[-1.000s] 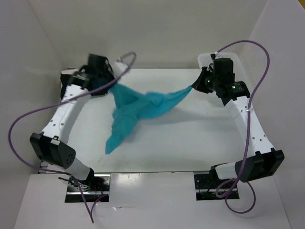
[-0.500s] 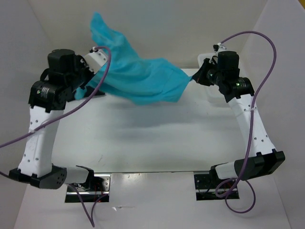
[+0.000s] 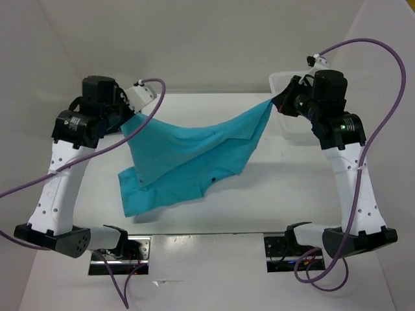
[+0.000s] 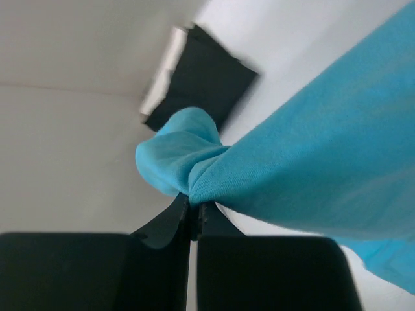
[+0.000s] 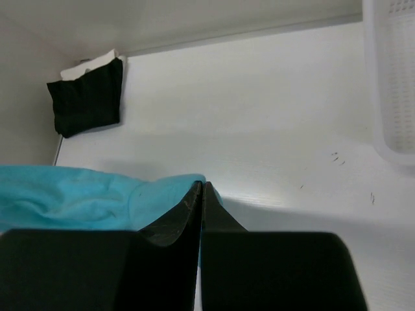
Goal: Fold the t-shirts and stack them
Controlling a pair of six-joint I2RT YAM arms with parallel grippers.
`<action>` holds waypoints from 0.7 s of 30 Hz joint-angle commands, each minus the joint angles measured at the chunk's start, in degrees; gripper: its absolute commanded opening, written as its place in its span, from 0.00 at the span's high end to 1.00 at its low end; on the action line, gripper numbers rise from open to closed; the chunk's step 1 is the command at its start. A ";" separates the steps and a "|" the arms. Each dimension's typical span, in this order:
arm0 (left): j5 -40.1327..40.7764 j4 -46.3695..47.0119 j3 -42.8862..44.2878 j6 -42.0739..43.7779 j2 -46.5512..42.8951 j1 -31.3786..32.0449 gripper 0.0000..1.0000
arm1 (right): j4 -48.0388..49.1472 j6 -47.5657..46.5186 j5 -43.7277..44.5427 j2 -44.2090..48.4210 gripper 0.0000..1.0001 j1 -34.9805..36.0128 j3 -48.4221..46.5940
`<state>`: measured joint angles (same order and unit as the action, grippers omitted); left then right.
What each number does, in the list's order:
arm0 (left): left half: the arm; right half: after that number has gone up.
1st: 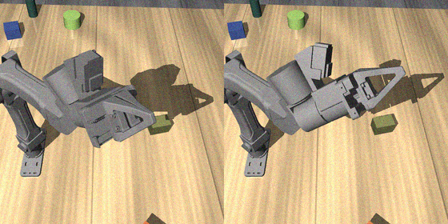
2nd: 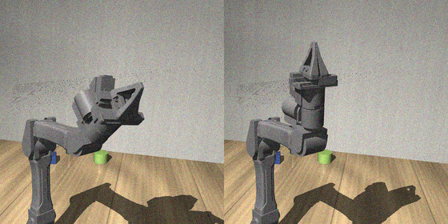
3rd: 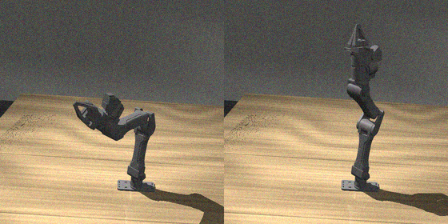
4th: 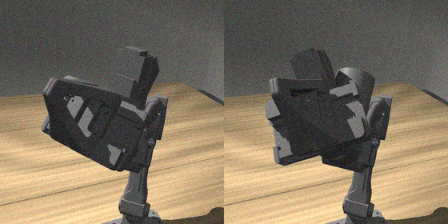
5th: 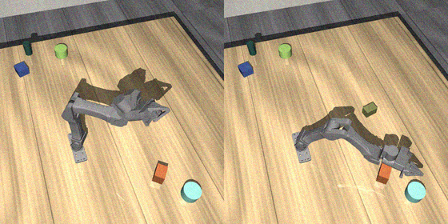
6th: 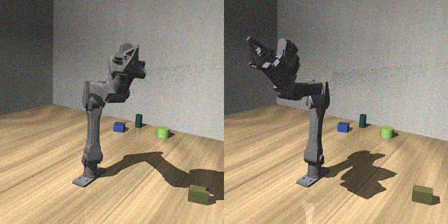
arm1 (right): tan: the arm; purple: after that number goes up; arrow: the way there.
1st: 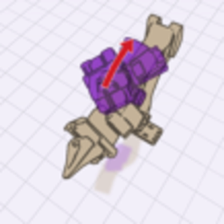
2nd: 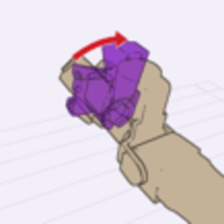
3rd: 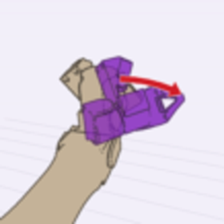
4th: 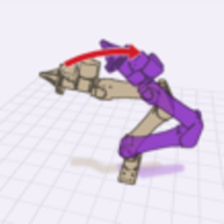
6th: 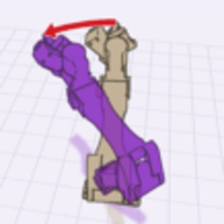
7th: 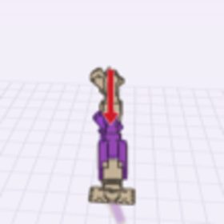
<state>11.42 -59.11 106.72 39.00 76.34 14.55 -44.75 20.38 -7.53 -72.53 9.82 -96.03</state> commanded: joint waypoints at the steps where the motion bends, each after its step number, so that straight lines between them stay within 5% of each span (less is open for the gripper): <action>1: -5.78 1.62 -10.79 1.60 3.20 0.04 1.00 | -0.95 -1.49 1.90 1.96 1.00 -0.42 -2.41; 5: -12.72 10.84 -23.65 -0.23 13.45 -0.57 0.97 | 0.19 -1.49 0.51 -1.03 1.00 -0.94 1.01; 11: -13.45 19.56 -18.15 -8.31 28.51 -2.68 0.49 | 6.25 -0.17 -3.72 -7.53 1.00 -0.95 7.61; 18: -17.56 19.56 -16.18 -9.13 15.62 -0.93 0.26 | 8.10 0.36 -4.34 -9.56 1.00 -0.95 11.72; 21: -23.86 16.06 -21.10 -7.20 8.67 2.48 0.25 | 8.10 0.36 -4.34 -8.94 1.00 -0.95 14.10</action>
<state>-3.75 -40.99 87.33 31.05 92.66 13.43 -40.99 20.53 -11.16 -84.09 9.21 -83.48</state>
